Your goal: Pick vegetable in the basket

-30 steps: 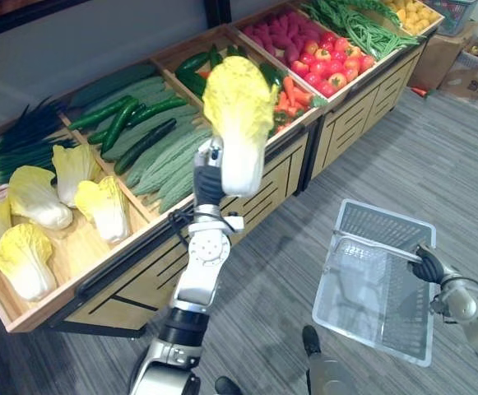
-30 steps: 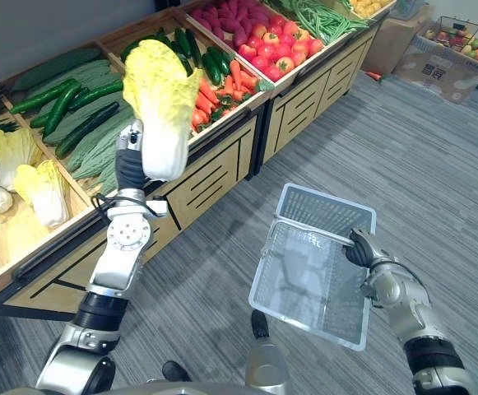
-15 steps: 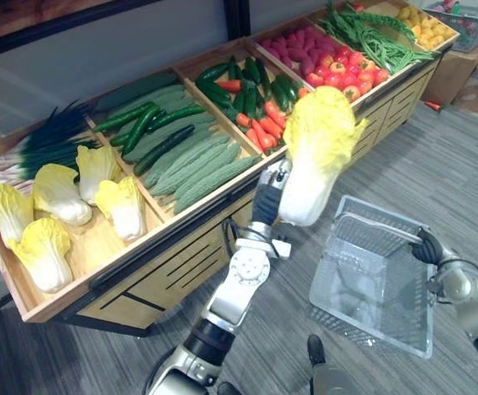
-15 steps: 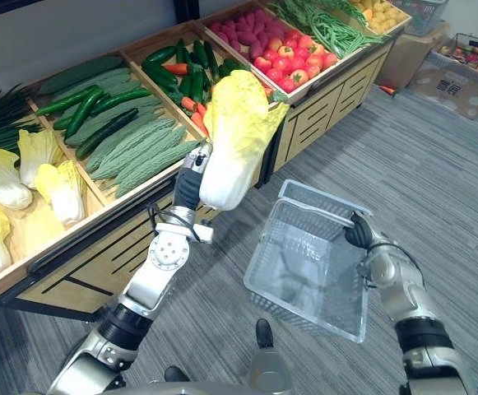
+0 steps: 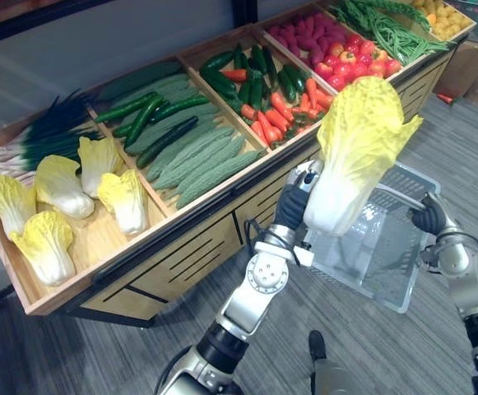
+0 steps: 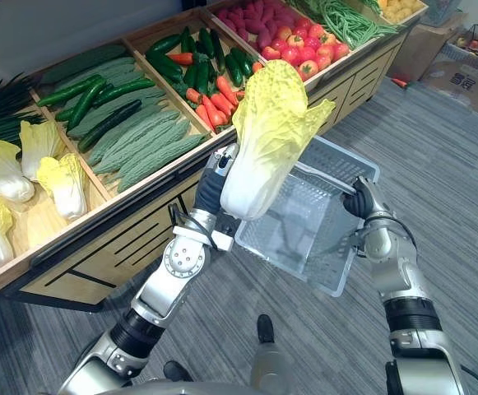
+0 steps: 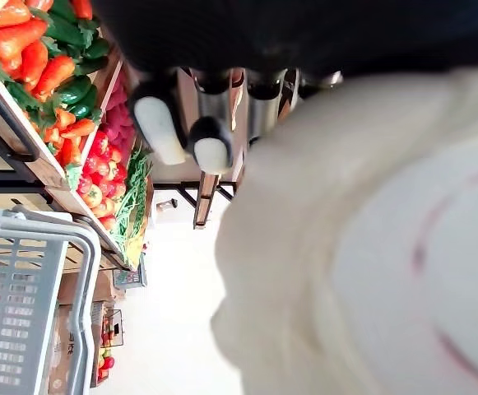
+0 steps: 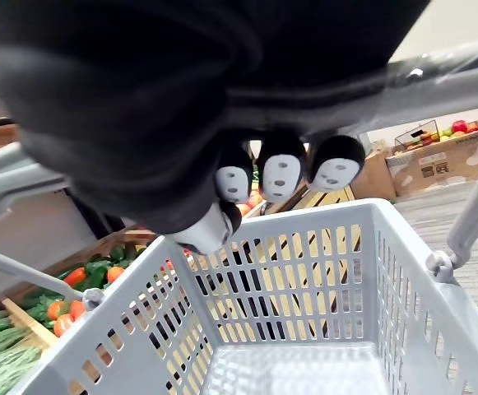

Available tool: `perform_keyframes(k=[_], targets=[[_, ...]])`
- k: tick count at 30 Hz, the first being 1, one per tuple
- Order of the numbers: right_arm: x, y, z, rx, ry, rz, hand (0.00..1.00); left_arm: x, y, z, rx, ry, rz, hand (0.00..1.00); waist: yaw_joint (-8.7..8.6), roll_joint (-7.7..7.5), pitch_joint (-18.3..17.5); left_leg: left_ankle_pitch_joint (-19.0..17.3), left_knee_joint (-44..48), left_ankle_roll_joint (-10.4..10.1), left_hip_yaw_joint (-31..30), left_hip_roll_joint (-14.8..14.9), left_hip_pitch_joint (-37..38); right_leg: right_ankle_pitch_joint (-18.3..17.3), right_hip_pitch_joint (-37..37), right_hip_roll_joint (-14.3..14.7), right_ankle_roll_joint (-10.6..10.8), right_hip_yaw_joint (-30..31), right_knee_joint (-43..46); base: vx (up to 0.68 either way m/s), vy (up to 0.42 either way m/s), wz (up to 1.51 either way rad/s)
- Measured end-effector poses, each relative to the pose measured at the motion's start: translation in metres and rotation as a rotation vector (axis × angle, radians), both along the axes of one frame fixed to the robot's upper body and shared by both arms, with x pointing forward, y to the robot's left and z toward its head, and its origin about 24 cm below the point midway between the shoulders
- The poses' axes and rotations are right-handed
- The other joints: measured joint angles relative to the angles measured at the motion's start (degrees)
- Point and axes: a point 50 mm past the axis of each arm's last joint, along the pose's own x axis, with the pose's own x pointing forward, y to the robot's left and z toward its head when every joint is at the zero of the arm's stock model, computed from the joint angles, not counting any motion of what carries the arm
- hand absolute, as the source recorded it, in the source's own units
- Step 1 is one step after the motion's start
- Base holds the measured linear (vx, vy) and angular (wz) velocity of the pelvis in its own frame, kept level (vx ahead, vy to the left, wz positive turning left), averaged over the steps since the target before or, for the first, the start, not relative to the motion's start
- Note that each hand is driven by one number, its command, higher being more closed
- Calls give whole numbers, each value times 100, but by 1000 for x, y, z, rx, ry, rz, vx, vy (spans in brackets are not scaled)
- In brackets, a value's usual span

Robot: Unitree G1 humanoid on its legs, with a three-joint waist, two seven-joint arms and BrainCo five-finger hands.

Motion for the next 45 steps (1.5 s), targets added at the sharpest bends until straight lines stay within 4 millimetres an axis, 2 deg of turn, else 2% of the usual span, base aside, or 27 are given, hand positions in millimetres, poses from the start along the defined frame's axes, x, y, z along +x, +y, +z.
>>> perform_keyframes(k=[2, 9, 13, 17, 22, 26, 32, 37, 38, 43, 45], targets=[[1, 4, 1, -2, -4, 17, 100, 4, -1, -9, 20, 39, 13, 100, -3, 0, 0, 0, 0, -2, 12, -2, 8, 0, -2, 3, 0, 29, 2, 0, 1, -2], [3, 30, -14, -31, 62, 135, 100, 22, 7, -66, 221, 227, 116, 100, -36, -2, 11, 15, -21, -11, -6, -36, -6, -2, -21, -2, -2, 109, -64, -6, -1, -2], [3, 30, -18, -30, 86, 139, 100, 28, 15, -80, 265, 286, 157, 100, -56, -2, 21, 26, -29, -14, -13, -53, -18, -2, -25, -4, -3, 137, -101, -6, -1, -1], [4, 33, -19, -32, 97, 155, 100, 36, 29, -94, 336, 328, 233, 100, -186, -20, 33, 36, -24, 2, 8, -83, -21, -1, -57, -5, -4, 203, -117, -4, 1, -5], [6, 36, -16, -50, 92, 190, 100, 41, 32, -101, 423, 325, 251, 100, -205, -27, 118, 42, -2, 12, 117, -90, -6, 1, -111, 31, -5, 312, -123, -1, 1, -12], [15, 47, -5, -71, 64, 239, 100, 41, 35, -107, 474, 330, 258, 100, -328, -45, 232, 33, 0, 2, 171, -90, 17, 3, -112, 55, -5, 376, -139, -1, 0, -8], [20, 50, 4, -60, 34, 250, 100, 39, 29, -108, 527, 304, 224, 100, -331, -43, 351, -8, 1, -43, 303, -75, 95, 4, -104, 110, -6, 496, -154, 1, 0, -12], [20, 53, 3, -66, 43, 263, 100, 41, 26, -109, 572, 285, 217, 100, -337, -27, 397, -22, 1, -57, 304, -69, 91, 4, -105, 115, -6, 501, -163, 0, 0, 0], [20, 54, 2, -66, 45, 265, 100, 41, 26, -110, 575, 288, 217, 0, -336, -21, 404, -26, 1, -59, 301, -69, 90, 4, -103, 113, -6, 500, -163, 0, 0, 0], [20, 53, 1, -60, 56, 264, 100, 42, 28, -108, 574, 284, 218, 0, -327, 16, 478, -37, 1, -53, 237, -73, 85, 3, -68, 88, -4, 472, -159, -32, -9, 9], [16, 45, -5, -42, 77, 240, 100, 43, 25, -91, 532, 226, 205, 0, -320, 55, 571, -32, 1, -45, 78, -66, 67, -1, 5, 48, 1, 334, -159, -32, -15, 34]])
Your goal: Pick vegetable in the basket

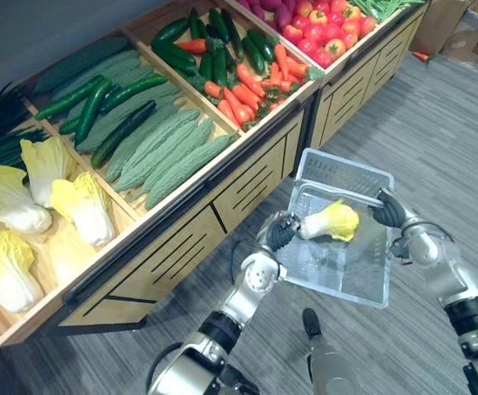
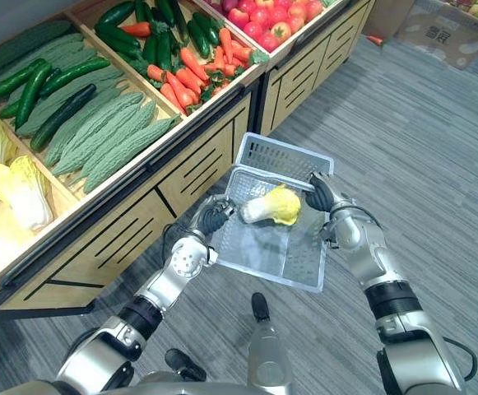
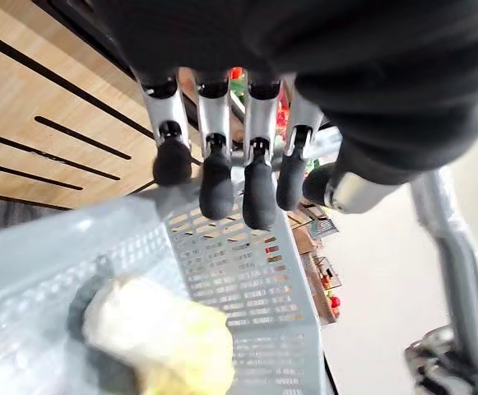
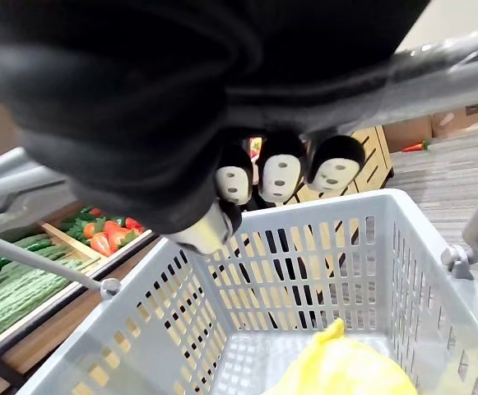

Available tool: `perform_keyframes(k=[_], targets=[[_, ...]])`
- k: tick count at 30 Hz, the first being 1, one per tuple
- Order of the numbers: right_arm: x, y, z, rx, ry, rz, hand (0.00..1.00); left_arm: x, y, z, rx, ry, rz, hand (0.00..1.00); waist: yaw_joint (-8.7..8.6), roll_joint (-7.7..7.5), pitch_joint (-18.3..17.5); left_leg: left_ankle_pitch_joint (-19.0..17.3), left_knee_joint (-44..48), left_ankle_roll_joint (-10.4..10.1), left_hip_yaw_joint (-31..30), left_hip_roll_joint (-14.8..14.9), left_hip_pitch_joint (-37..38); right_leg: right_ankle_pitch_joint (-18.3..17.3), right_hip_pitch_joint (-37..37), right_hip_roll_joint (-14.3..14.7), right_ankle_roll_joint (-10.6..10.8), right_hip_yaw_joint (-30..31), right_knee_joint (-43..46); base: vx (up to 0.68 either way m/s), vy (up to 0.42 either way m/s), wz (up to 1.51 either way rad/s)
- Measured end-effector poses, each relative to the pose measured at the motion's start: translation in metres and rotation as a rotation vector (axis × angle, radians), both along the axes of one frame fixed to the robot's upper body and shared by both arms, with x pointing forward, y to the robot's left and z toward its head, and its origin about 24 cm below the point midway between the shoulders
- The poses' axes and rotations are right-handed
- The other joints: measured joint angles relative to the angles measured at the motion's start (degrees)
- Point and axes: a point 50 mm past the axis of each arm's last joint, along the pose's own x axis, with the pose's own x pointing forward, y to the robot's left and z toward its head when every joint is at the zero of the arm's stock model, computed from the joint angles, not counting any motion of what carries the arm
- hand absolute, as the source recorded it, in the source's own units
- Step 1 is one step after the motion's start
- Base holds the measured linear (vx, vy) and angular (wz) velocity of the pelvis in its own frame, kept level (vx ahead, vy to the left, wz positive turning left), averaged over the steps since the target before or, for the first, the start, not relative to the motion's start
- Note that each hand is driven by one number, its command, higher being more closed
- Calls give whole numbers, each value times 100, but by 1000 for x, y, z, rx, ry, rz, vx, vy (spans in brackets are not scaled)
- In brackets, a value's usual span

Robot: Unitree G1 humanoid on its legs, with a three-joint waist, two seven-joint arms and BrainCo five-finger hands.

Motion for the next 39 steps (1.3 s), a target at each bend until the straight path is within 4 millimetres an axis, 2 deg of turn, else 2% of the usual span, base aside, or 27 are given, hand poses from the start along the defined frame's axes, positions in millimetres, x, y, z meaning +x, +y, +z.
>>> perform_keyframes(k=[3, 5, 6, 8, 11, 15, 16, 19, 23, 27, 30, 31, 34, 39], targets=[[-15, -24, -31, 50, 108, -108, 100, -3, -1, 45, -136, -153, -44, 0, 42, 28, 9, 44, -1, 60, -316, 14, -76, -31, 118, -89, 40, -269, 27, -23, -15, 48], [-29, -41, -55, 90, 182, -198, 100, -8, -1, 66, -176, -239, -75, 0, 158, 72, -4, 55, -19, 76, -519, 28, -58, -41, 240, -122, 51, -412, 63, -16, -7, 54], [-39, -52, -68, 108, 228, -254, 100, -13, 1, 81, -208, -307, -95, 0, 177, 79, -4, 61, -29, 85, -650, 23, -65, -46, 319, -137, 56, -535, 63, -27, -10, 58], [-54, -65, -86, 140, 291, -337, 100, -19, 7, 99, -246, -389, -118, 0, 230, 79, -5, 62, -38, 87, -863, 1, -85, -60, 426, -209, 73, -730, 64, -27, -1, 52], [-79, -87, -111, 195, 379, -476, 100, -30, 16, 115, -314, -461, -129, 0, 325, 83, -10, 93, -40, 133, -1203, -67, -102, -159, 639, -349, 92, -1071, 65, -16, 10, 58], [-107, -106, -136, 271, 470, -637, 100, -44, 35, 123, -376, -513, -101, 0, 382, 137, -172, 197, -42, 248, -1648, -151, -290, -258, 749, -501, 108, -1536, 58, 2, -10, 63], [-119, -110, -146, 302, 504, -690, 100, -46, 42, 127, -385, -537, -82, 0, 465, 141, -206, 236, -42, 280, -1753, -151, -301, -260, 825, -516, 106, -1657, 39, -5, -24, 56], [-148, -112, -169, 386, 565, -815, 100, -49, 71, 130, -408, -588, 41, 0, 516, 116, -416, 316, -44, 321, -2141, -165, -442, -264, 998, -561, 99, -2056, -56, -2, -15, 61], [-176, -106, -189, 479, 613, -920, 100, -51, 113, 116, -402, -574, 253, 0, 613, 58, -617, 427, -45, 345, -2510, -168, -629, -297, 1089, -581, 53, -2446, -90, -5, -6, 52], [-203, -100, -204, 566, 620, -1033, 100, -60, 159, 93, -335, -522, 482, 0, 676, -83, -745, 577, -45, 352, -3004, -191, -888, -333, 1243, -581, 1, -2975, -237, -23, 8, 61], [-213, -96, -210, 591, 622, -1075, 100, -61, 176, 76, -270, -451, 573, 0, 704, -176, -824, 608, -44, 346, -3168, -220, -968, -331, 1285, -594, 2, -3140, -267, -19, 29, 35], [-219, -91, -215, 614, 628, -1094, 100, -66, 192, 58, -222, -377, 651, 0, 710, -275, -887, 615, -44, 347, -3248, -244, -979, -330, 1310, -612, 4, -3210, -280, 3, 37, 17], [-225, -84, -220, 634, 643, -1105, 100, -76, 213, 34, -137, -279, 760, 0, 720, -386, -958, 613, -44, 346, -3281, -278, -980, -332, 1368, -639, 15, -3275, -331, 11, 36, 12], [-226, -79, -222, 657, 626, -1130, 100, -96, 249, -27, 47, 0, 927, 0, 712, -389, -1001, 561, -44, 394, -3294, -336, -979, -353, 1379, -689, 37, -3312, -356, 10, 39, 3]])
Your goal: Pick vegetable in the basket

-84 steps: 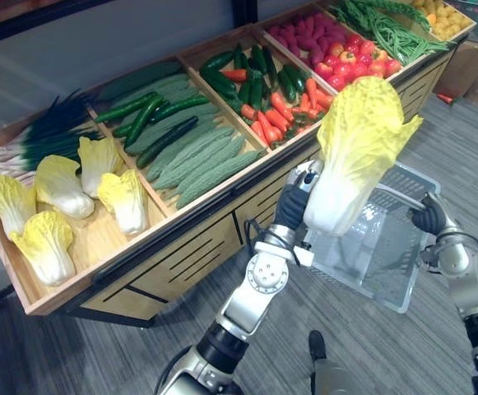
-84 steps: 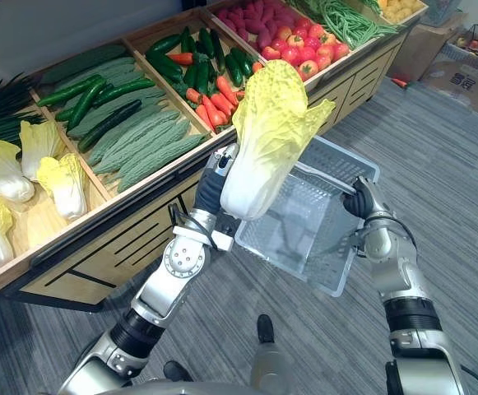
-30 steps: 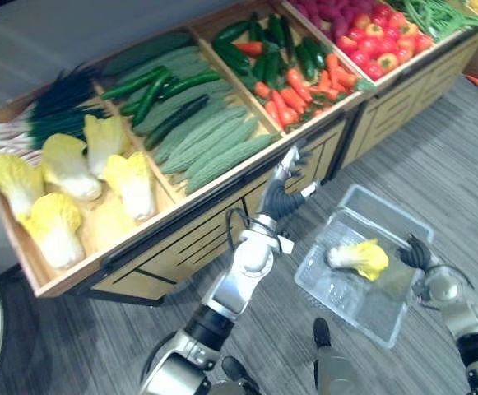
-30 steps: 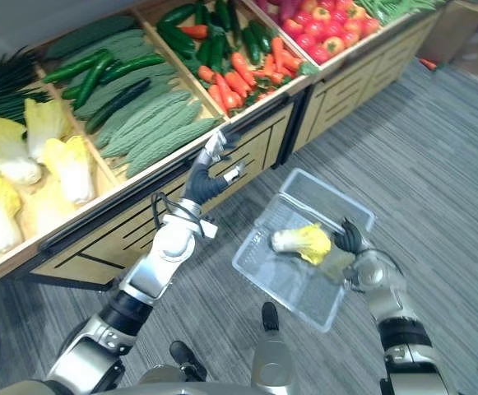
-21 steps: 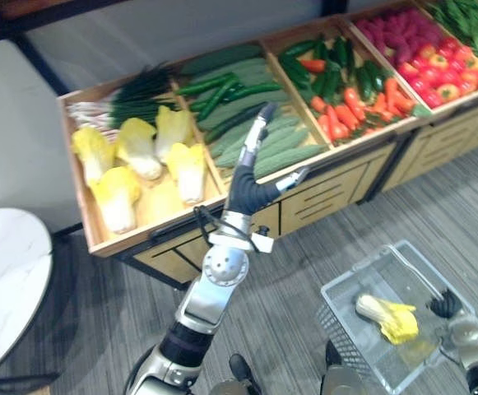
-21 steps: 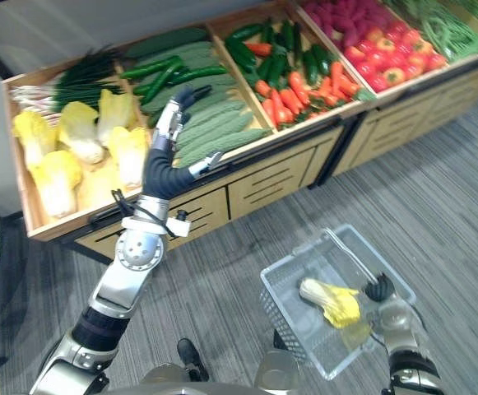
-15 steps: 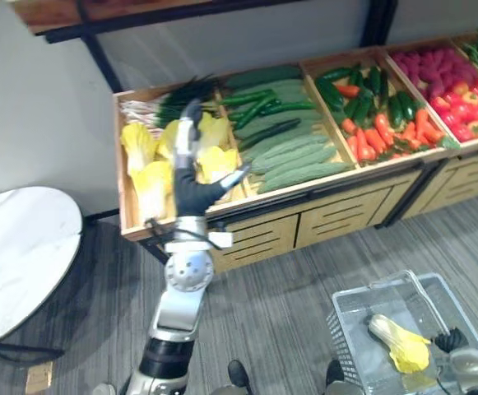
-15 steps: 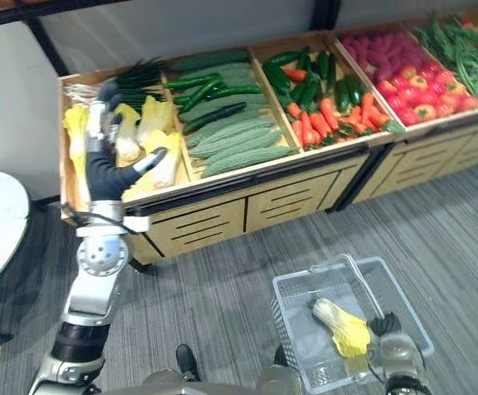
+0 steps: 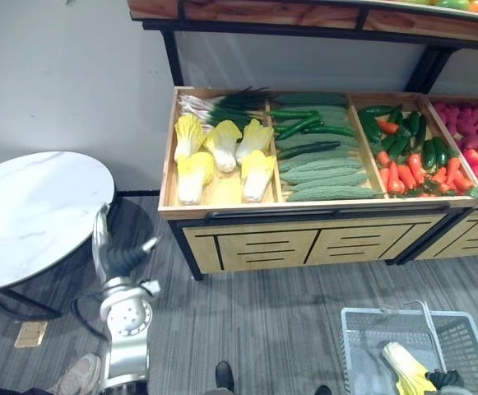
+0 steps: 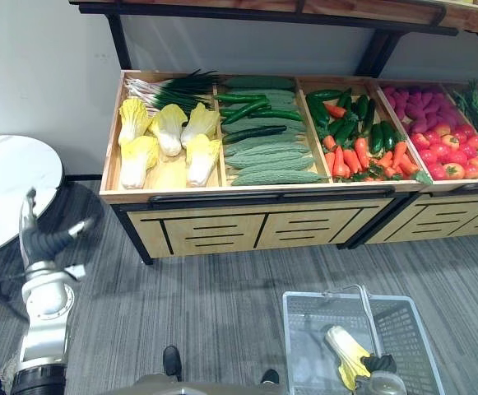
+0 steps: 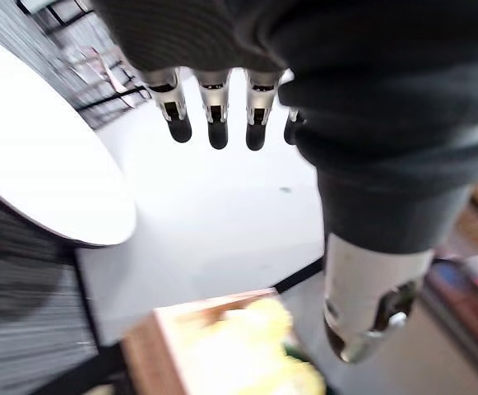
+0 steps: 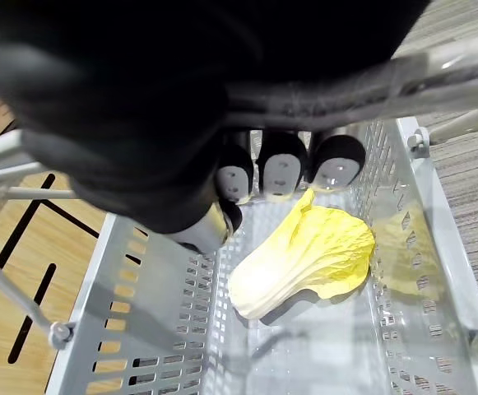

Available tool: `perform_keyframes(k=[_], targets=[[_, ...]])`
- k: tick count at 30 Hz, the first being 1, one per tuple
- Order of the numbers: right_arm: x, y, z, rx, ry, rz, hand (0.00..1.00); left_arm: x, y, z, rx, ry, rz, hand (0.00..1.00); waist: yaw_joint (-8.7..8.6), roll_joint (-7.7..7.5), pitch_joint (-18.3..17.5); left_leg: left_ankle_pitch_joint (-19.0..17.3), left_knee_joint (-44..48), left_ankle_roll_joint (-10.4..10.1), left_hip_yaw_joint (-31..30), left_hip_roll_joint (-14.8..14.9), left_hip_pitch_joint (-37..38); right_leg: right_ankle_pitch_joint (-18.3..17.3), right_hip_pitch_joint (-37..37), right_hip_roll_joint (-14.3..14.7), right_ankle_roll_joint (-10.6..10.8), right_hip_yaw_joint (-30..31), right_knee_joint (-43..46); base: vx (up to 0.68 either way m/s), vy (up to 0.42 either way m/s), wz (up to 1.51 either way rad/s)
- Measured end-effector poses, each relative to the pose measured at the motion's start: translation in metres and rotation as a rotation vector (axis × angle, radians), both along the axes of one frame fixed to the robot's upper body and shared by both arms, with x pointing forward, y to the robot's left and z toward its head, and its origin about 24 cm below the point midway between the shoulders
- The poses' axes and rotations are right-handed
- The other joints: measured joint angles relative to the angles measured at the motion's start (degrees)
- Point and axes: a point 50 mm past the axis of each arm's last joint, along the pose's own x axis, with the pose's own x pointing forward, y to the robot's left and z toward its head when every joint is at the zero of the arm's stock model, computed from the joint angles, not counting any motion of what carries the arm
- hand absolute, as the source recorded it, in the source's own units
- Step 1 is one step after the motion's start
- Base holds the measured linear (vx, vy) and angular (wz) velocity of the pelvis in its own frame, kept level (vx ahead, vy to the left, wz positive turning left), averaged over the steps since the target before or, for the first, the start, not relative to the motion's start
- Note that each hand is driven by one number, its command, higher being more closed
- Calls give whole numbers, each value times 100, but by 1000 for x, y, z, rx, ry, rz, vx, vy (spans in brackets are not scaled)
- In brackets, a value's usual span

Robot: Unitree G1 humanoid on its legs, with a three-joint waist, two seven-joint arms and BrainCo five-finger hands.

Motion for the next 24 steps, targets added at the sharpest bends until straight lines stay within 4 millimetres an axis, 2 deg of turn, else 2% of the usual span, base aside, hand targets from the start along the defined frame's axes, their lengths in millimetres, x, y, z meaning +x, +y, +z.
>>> perform_keyframes(k=[2, 3, 5, 8, 9, 12, 17, 24], targets=[[-1, 5, -2, 12, -19, -30, 100, -19, 12, -36, -19, 183, 64, 0, -9, 8, -9, -15, 0, 0, 12, -7, -4, -1, 11, 1, -2, -19, -55, 16, 12, -1], [-1, 7, -3, 20, -24, -38, 100, -24, 14, -46, -36, 227, 82, 0, -9, 8, -10, -21, 0, 0, 14, -8, -7, -1, 16, 2, -2, -31, -71, 42, 15, -1], [-2, 23, -11, 76, -37, -66, 100, -48, 22, -83, -100, 404, 145, 0, -20, 12, -17, -42, 0, 0, 11, -7, -7, -11, 33, 6, -19, -87, -77, 48, 7, 2], [-3, 41, -18, 130, -40, -74, 100, -77, 21, -115, -133, 599, 175, 0, -85, 12, -31, -79, 1, 5, -20, -9, 11, -31, 89, 13, -58, -139, -87, 70, -2, 6], [-4, 50, -22, 157, -46, -89, 100, -93, 17, -132, -145, 707, 176, 0, -97, 20, -40, -98, 1, -3, -40, -13, 13, -45, 99, 12, -89, -153, -87, 79, 0, 4], [-3, 61, -25, 187, -54, -92, 100, -121, 6, -155, -154, 889, 147, 0, -103, 17, -49, -139, 2, -41, -26, -28, 37, -79, 111, -2, -80, -143, -85, 91, 3, -1], [1, 64, -25, 193, -64, -76, 100, -155, -21, -177, -245, 1049, 87, 0, -103, 22, -58, -275, 2, -98, 119, -54, 293, -147, 240, -8, -69, 32, -62, 80, -1, -16], [3, 66, -26, 201, -62, -76, 100, -154, -51, -187, -365, 1062, -21, 0, -185, 64, -80, -331, 2, -98, 242, -35, 415, -244, 233, -1, -45, 163, 24, 65, -21, -11]])
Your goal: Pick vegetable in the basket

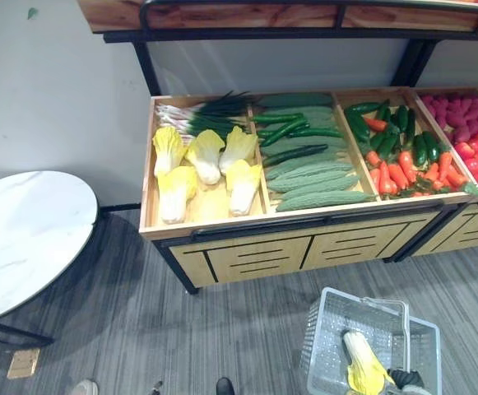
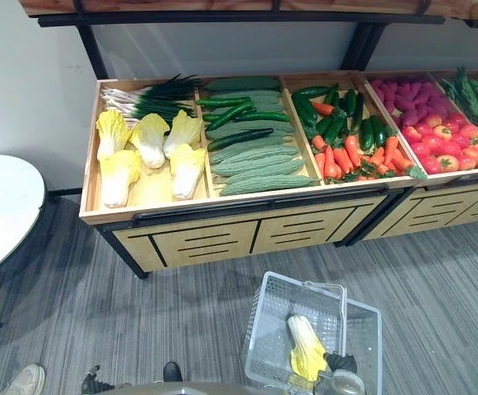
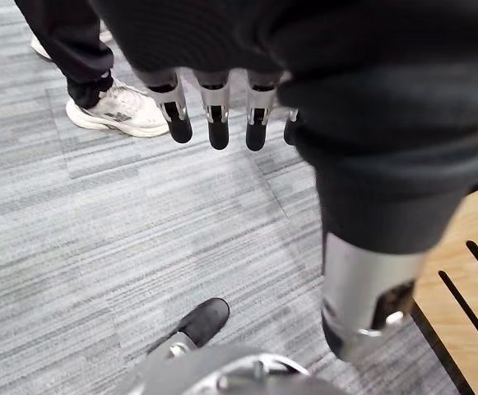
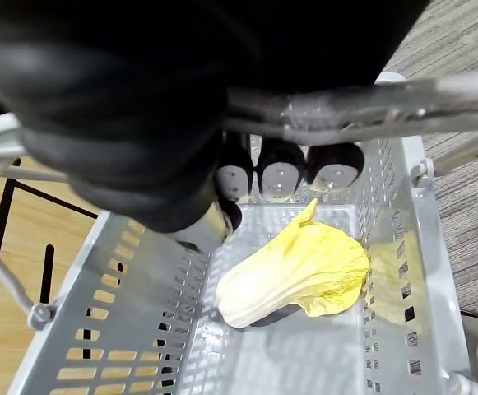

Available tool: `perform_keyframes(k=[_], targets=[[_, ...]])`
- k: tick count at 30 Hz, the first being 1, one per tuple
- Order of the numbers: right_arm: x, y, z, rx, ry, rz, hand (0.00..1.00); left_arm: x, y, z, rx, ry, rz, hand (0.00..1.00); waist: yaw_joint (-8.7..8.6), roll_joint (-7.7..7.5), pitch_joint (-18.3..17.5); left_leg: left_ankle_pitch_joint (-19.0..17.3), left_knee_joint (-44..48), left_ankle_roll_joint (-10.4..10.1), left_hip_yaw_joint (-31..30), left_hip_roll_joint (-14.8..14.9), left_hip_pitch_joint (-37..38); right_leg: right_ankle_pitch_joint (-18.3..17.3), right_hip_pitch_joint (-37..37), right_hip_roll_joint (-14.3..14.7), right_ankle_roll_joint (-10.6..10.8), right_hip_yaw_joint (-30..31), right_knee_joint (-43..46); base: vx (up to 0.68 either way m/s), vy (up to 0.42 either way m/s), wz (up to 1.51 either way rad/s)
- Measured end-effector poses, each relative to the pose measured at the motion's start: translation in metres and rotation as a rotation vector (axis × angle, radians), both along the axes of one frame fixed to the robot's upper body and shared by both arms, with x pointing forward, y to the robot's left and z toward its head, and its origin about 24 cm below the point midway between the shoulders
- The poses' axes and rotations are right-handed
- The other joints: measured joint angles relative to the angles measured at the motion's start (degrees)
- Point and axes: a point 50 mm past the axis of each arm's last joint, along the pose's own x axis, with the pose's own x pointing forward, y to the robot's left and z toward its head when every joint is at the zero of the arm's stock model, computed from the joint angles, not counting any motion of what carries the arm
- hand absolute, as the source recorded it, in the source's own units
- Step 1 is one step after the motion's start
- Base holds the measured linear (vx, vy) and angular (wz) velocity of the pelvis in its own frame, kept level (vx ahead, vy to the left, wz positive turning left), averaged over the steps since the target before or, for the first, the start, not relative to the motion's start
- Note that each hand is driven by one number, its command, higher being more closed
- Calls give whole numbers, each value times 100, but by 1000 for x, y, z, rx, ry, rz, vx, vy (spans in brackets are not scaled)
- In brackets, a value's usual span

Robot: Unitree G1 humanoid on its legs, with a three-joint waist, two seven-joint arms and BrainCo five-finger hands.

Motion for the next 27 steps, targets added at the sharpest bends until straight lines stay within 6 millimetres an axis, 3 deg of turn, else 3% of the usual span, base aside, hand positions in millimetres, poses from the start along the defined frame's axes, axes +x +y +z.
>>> perform_keyframes(k=[8, 9, 14, 16, 17, 19, 20, 21, 23, 25, 27], targets=[[0, 1, -1, 12, 9, -14, 100, 3, -5, -1, -87, -31, 8, 0, -59, 22, 34, -58, -1, -25, 14, -2, 110, -54, 86, -4, -80, 9, 23, 17, -8, -1], [-2, 1, -2, 12, 11, -23, 100, 2, -6, -1, -110, -40, 29, 0, -59, 17, 51, -130, 0, -52, 36, -18, 200, -176, 96, -64, -43, 24, 201, 17, 0, -4], [-12, -5, -1, 16, -15, -122, 100, -1, -7, -2, -132, -46, 66, 0, -64, -17, 143, -329, 39, 2, 307, -55, 463, -414, -207, -299, -276, 209, 1066, 25, 30, -23], [-5, -5, 2, 9, -55, -125, 100, -4, -8, -2, -137, -39, 68, 0, -53, 54, 272, -404, 38, 6, 727, 98, 540, -61, -539, -193, -565, 443, 1369, -11, 31, -94], [-3, -6, 3, 7, -68, -129, 100, -4, -9, -3, -138, -39, 68, 0, -49, 93, 307, -431, 38, 10, 853, 166, 579, 137, -630, -123, -586, 488, 1397, -38, 46, -115], [2, -2, 5, 10, -103, -129, 100, -1, -8, -2, -137, -46, 60, 0, -57, 183, 370, -495, 46, 48, 1440, 343, 670, 979, -859, 154, -643, 448, 1124, -12, 74, -138], [6, 2, 6, 12, -120, -114, 100, 0, -12, -2, -151, -52, 55, 0, -29, 285, 449, -514, 62, 195, 1835, 510, 686, 1129, -837, 262, -714, 209, 933, -16, 41, -150], [8, 6, 6, 20, -130, -108, 100, 5, -10, 0, -153, -70, 56, 0, -31, 180, 537, -633, 262, 286, 2136, 544, 669, 598, -950, 85, -898, -303, 1647, -29, 15, -147], [8, 0, 9, 1, -137, -112, 100, 10, -8, 1, -160, -86, 49, 0, -40, 92, 572, -954, 775, 307, 2687, 686, 639, -194, -939, -326, -969, -1284, 3085, 19, 2, -132], [8, 0, 8, -1, -126, -97, 100, 15, -9, 2, -165, -96, 40, 0, -48, 96, 574, -1038, 1054, 285, 3136, 816, 642, -359, -791, -427, -867, -1634, 3392, 142, -32, -141], [8, 5, 5, 17, -111, -91, 100, 26, -8, 4, -167, -120, 38, 0, -47, 74, 581, -1039, 1245, 287, 3548, 896, 620, -416, -687, -347, -715, -1704, 2969, 142, -109, -135]])
